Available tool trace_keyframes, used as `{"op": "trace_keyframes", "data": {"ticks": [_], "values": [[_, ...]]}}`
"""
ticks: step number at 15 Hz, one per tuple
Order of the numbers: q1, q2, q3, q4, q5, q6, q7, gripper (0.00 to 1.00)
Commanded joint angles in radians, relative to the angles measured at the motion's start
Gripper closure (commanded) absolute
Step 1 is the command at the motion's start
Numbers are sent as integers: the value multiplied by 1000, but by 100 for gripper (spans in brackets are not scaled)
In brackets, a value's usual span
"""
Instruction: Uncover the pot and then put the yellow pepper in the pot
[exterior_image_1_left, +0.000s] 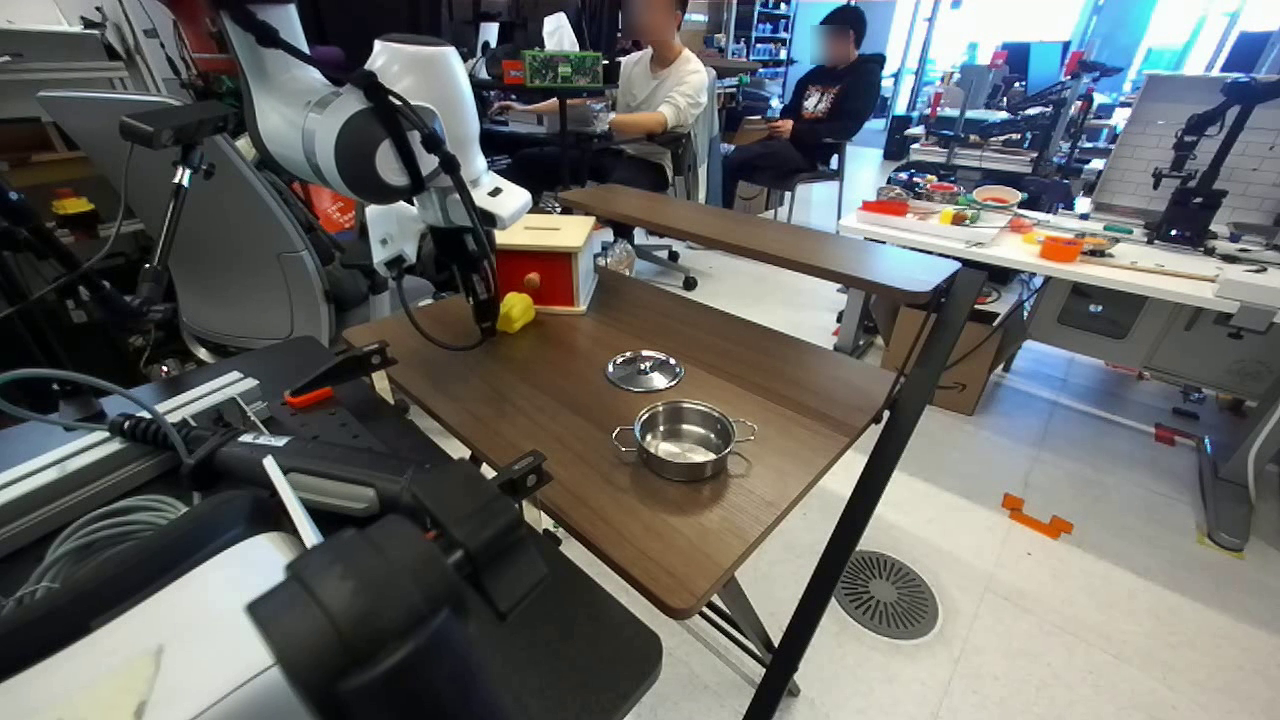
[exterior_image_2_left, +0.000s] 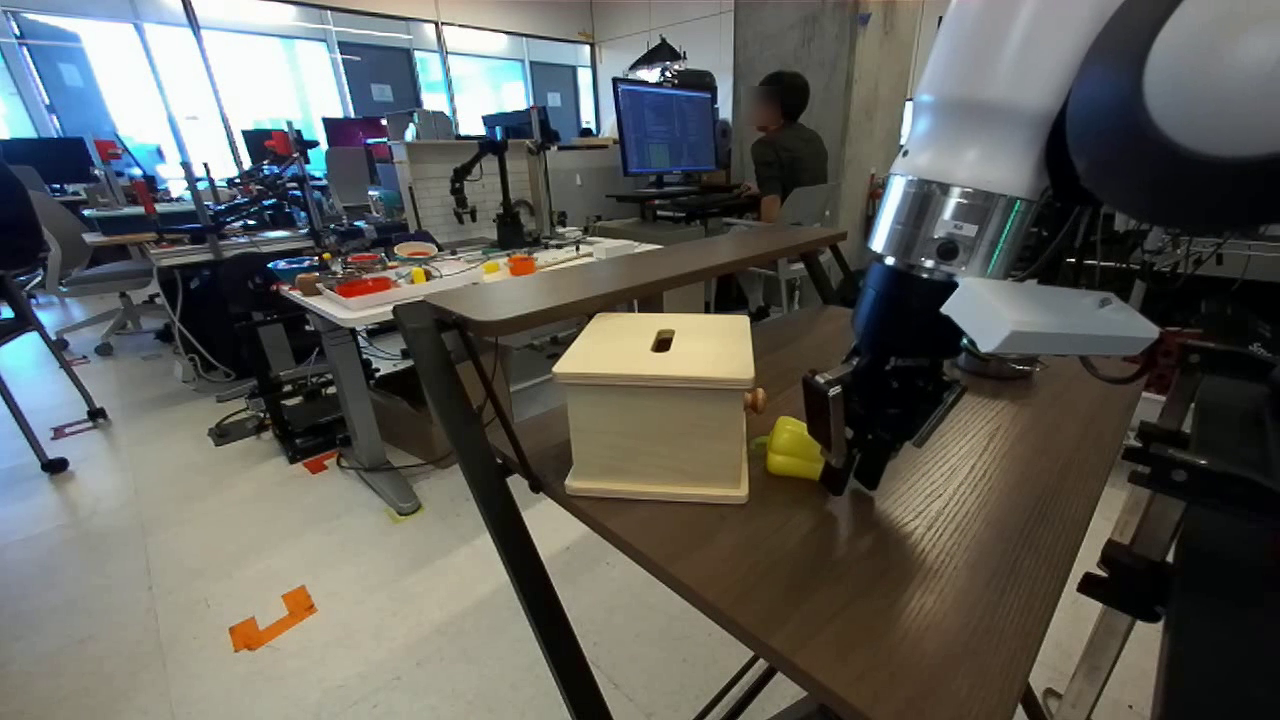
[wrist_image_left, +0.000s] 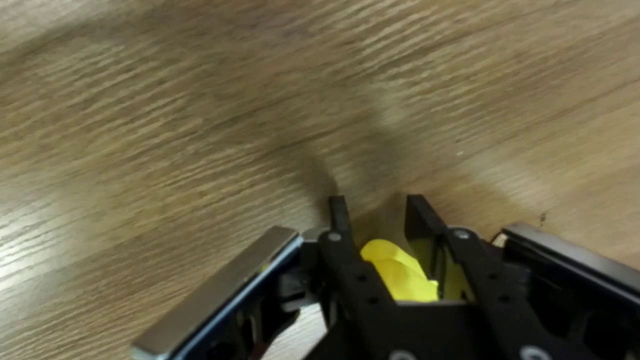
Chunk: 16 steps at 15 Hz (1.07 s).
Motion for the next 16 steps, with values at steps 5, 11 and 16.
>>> {"op": "trace_keyframes", "data": {"ticks": [5,11,16], "values": [[-88,-28,43,58,-14,-253,-251,5],[-63,-19,-7,114,-97,-291,-361,0],[-60,2,-20,147,-174,-261,-413,0]]}}
